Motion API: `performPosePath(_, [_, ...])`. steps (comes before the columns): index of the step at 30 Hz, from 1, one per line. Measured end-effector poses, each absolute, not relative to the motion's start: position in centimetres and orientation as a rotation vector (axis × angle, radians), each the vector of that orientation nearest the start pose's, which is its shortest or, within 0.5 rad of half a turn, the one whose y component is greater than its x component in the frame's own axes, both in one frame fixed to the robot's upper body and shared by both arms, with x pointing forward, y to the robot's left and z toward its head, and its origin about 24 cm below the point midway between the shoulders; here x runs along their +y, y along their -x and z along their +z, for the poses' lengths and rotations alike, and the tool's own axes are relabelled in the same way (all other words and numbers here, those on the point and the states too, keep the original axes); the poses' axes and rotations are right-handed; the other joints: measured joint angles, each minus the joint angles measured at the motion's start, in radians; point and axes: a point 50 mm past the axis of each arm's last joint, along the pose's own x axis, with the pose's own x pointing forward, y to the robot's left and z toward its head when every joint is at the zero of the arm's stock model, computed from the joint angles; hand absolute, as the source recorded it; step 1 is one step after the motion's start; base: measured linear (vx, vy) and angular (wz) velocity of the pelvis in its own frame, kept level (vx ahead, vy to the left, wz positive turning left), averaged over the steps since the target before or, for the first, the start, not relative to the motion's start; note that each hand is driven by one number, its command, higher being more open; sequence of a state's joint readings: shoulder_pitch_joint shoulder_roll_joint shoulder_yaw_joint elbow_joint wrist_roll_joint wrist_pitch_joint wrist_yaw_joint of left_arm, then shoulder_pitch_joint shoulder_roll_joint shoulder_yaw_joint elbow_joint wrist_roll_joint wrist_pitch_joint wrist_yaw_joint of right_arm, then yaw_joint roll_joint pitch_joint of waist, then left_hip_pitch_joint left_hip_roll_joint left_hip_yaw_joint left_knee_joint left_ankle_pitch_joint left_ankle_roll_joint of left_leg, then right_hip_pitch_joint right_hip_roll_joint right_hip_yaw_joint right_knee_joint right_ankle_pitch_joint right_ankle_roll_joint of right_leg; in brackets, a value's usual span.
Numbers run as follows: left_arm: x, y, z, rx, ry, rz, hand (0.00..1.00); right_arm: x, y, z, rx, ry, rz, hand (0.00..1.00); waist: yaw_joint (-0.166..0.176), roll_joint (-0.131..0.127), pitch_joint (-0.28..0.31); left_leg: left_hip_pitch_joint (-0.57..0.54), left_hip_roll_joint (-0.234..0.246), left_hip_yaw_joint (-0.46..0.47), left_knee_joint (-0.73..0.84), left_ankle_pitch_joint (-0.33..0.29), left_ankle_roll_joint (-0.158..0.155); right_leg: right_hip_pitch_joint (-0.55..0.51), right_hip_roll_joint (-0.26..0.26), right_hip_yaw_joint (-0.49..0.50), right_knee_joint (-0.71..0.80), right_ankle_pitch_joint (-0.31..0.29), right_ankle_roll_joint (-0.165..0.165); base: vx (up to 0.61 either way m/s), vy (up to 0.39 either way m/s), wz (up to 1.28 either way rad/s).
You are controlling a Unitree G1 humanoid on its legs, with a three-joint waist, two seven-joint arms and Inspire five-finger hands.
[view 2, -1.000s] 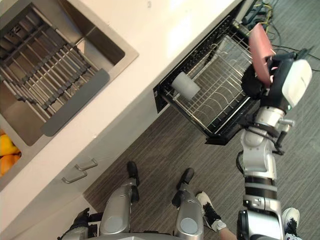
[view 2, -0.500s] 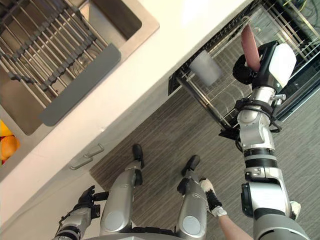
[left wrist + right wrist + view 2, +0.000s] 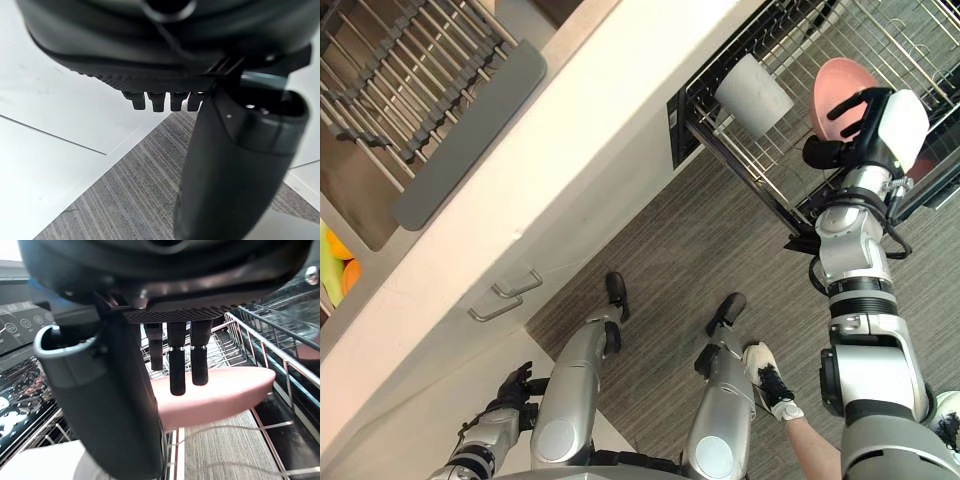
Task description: Walk over to the sink, pick up the cup, carry it to the dishwasher, place the cup inside the dishwasher, then close the dishwasher door
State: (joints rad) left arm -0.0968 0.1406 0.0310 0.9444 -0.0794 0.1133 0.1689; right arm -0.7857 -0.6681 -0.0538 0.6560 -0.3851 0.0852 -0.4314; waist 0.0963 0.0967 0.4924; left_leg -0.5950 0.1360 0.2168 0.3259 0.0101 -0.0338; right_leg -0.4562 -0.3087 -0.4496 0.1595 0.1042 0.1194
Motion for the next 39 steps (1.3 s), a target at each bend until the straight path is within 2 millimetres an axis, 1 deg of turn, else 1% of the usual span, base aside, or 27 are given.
performPosePath(4, [21.0,-17.6,-12.9,0.951,-0.123,0.268,1.00,-31.5,-35.1,22.6,-0.277,0.883,-0.763,1.00,-0.001,0.000,0.000,0.003,0.000,-0.001,-0.001,0.000,0.000,0.001,0.001,0.002,0.000,0.001,-0.001,0.00,0.000,0.00])
performPosePath(8, [21.0,-17.6,-12.9,0.950,-0.122,0.268,1.00,-30.6,-34.6,24.3,-0.360,0.874,-0.758,1.00,-0.002,0.000,0.000,0.024,0.002,0.008,-0.004,0.000,-0.001,0.013,0.002,0.011,0.000,0.003,-0.003,-0.03,-0.010,-0.05])
performPosePath(11, [21.0,-17.5,-13.0,0.945,-0.123,0.272,1.00,-29.9,-34.0,25.0,-0.417,0.873,-0.745,1.00,-0.004,0.000,0.000,0.048,0.004,0.016,-0.010,-0.001,-0.002,0.028,0.003,0.018,-0.002,0.003,-0.003,-0.03,-0.010,-0.06])
performPosePath(14, [21.1,-17.4,-13.0,0.942,-0.124,0.280,1.00,-29.6,-32.9,24.8,-0.458,0.835,-0.749,1.00,-0.010,-0.006,0.000,0.078,0.005,0.020,-0.028,0.001,-0.006,0.055,0.008,0.020,-0.013,0.003,-0.004,-0.01,-0.003,-0.01])
performPosePath(16, [21.3,-17.1,-13.1,0.949,-0.127,0.293,1.00,-29.3,-32.2,24.2,-0.473,0.784,-0.755,1.00,-0.022,-0.016,0.000,0.109,0.006,0.025,-0.044,0.002,-0.010,0.081,0.012,0.020,-0.026,0.003,-0.004,0.03,-0.019,-0.05])
performPosePath(19, [22.0,-16.4,-13.2,0.960,-0.140,0.330,1.00,-29.8,-31.1,22.3,-0.443,0.716,-0.786,1.00,-0.036,-0.047,-0.001,0.162,0.017,0.041,-0.056,-0.006,-0.022,0.125,0.026,0.031,-0.044,0.003,-0.003,0.05,-0.021,-0.15])
performPosePath(21, [22.6,-16.0,-13.2,0.972,-0.160,0.348,1.00,-31.5,-29.7,19.8,-0.368,0.636,-0.868,1.00,-0.046,-0.067,-0.008,0.212,0.024,0.044,-0.074,-0.009,-0.027,0.166,0.036,0.032,-0.047,0.003,-0.004,0.07,-0.015,-0.06])
performPosePath(22, [22.6,-15.8,-13.3,0.977,-0.169,0.350,1.00,-32.0,-29.3,19.2,-0.350,0.607,-0.894,1.00,-0.049,-0.070,-0.010,0.225,0.025,0.046,-0.078,-0.011,-0.030,0.177,0.037,0.034,-0.048,0.002,-0.005,0.07,-0.004,-0.07])
performPosePath(24, [23.2,-14.9,-13.5,0.999,-0.210,0.364,1.00,-33.8,-27.7,17.4,-0.298,0.484,-1.006,1.00,-0.066,-0.091,-0.022,0.271,0.028,0.065,-0.086,-0.021,-0.038,0.212,0.040,0.042,-0.056,0.002,-0.006,0.04,0.007,-0.17])
performPosePath(25, [23.3,-14.6,-13.5,1.004,-0.219,0.368,1.00,-34.2,-27.4,17.0,-0.286,0.455,-1.030,1.00,-0.070,-0.097,-0.026,0.281,0.030,0.071,-0.088,-0.022,-0.038,0.218,0.040,0.045,-0.057,0.002,-0.005,0.03,0.005,-0.18])
performPosePath(27, [24.1,-13.7,-13.7,1.035,-0.259,0.375,1.00,-36.2,-26.3,15.2,-0.222,0.322,-1.106,1.00,-0.093,-0.117,-0.043,0.323,0.033,0.084,-0.103,-0.024,-0.041,0.247,0.042,0.051,-0.061,0.002,-0.005,0.01,0.010,-0.13])
performPosePath(28, [24.2,-13.5,-13.7,1.040,-0.267,0.376,1.00,-36.7,-25.9,14.7,-0.205,0.289,-1.125,1.00,-0.096,-0.122,-0.047,0.333,0.034,0.089,-0.107,-0.025,-0.041,0.252,0.042,0.055,-0.062,0.001,-0.005,-0.01,0.014,-0.18])
performPosePath(29, [24.6,-13.2,-13.7,1.050,-0.266,0.389,1.00,-37.6,-25.2,13.7,-0.177,0.237,-1.161,1.00,-0.098,-0.130,-0.062,0.342,0.035,0.095,-0.117,-0.025,-0.042,0.254,0.044,0.062,-0.065,0.001,-0.005,-0.02,0.007,-0.14])
performPosePath(30, [24.7,-13.1,-13.8,1.054,-0.264,0.396,1.00,-37.9,-24.9,13.2,-0.163,0.218,-1.177,1.00,-0.103,-0.133,-0.070,0.342,0.035,0.097,-0.119,-0.025,-0.043,0.254,0.044,0.062,-0.069,0.001,-0.005,-0.02,0.006,-0.12])
performPosePath(31, [24.9,-12.9,-13.8,1.058,-0.260,0.406,1.00,-38.3,-24.6,12.6,-0.151,0.184,-1.196,1.00,-0.117,-0.136,-0.074,0.346,0.034,0.101,-0.127,-0.023,-0.046,0.253,0.044,0.064,-0.072,0.001,-0.004,-0.03,0.003,-0.10])
performPosePath(33, [25.1,-13.0,-13.7,1.053,-0.262,0.407,1.00,-38.7,-24.4,12.2,-0.143,0.149,-1.215,1.00,-0.125,-0.136,-0.074,0.344,0.031,0.117,-0.148,-0.012,-0.054,0.231,0.044,0.072,-0.072,0.000,-0.004,-0.06,-0.002,-0.23])
performPosePath(34, [25.0,-13.1,-13.6,1.049,-0.251,0.410,1.00,-38.9,-24.8,12.2,-0.138,0.119,-1.213,0.00,-0.126,-0.134,-0.074,0.335,0.029,0.139,-0.169,0.006,-0.055,0.195,0.044,0.092,-0.071,0.001,-0.003,-0.08,-0.012,-0.32])
performPosePath(35, [25.0,-13.1,-13.6,1.050,-0.245,0.412,1.00,-38.9,-25.1,12.3,-0.136,0.100,-1.210,0.00,-0.129,-0.132,-0.073,0.332,0.028,0.146,-0.180,0.014,-0.055,0.182,0.045,0.098,-0.071,0.003,-0.003,-0.09,-0.017,-0.34])
performPosePath(36, [24.7,-13.1,-13.7,1.055,-0.229,0.410,1.00,-39.4,-25.6,12.6,-0.131,0.054,-1.206,0.00,-0.138,-0.117,-0.070,0.322,0.024,0.154,-0.205,0.038,-0.051,0.152,0.044,0.111,-0.068,0.008,-0.007,-0.05,-0.012,-0.16])
performPosePath(37, [24.5,-13.1,-13.8,1.056,-0.217,0.407,1.00,-39.7,-25.7,12.8,-0.130,0.046,-1.208,0.00,-0.138,-0.107,-0.070,0.317,0.023,0.158,-0.214,0.047,-0.049,0.139,0.044,0.115,-0.068,0.011,-0.008,-0.04,-0.011,-0.16])
performPosePath(38, [24.0,-13.1,-14.0,1.060,-0.207,0.396,1.00,-40.1,-25.9,13.6,-0.142,0.037,-1.205,0.00,-0.137,-0.091,-0.069,0.311,0.019,0.165,-0.224,0.056,-0.045,0.122,0.044,0.122,-0.067,0.016,-0.009,-0.02,-0.012,-0.22])
performPosePath(39, [23.3,-13.1,-14.1,1.064,-0.189,0.385,1.00,-40.4,-26.6,15.2,-0.179,0.021,-1.181,0.00,-0.136,-0.070,-0.061,0.305,0.013,0.181,-0.238,0.067,-0.042,0.097,0.043,0.138,-0.062,0.021,-0.010,-0.02,-0.012,-0.27])
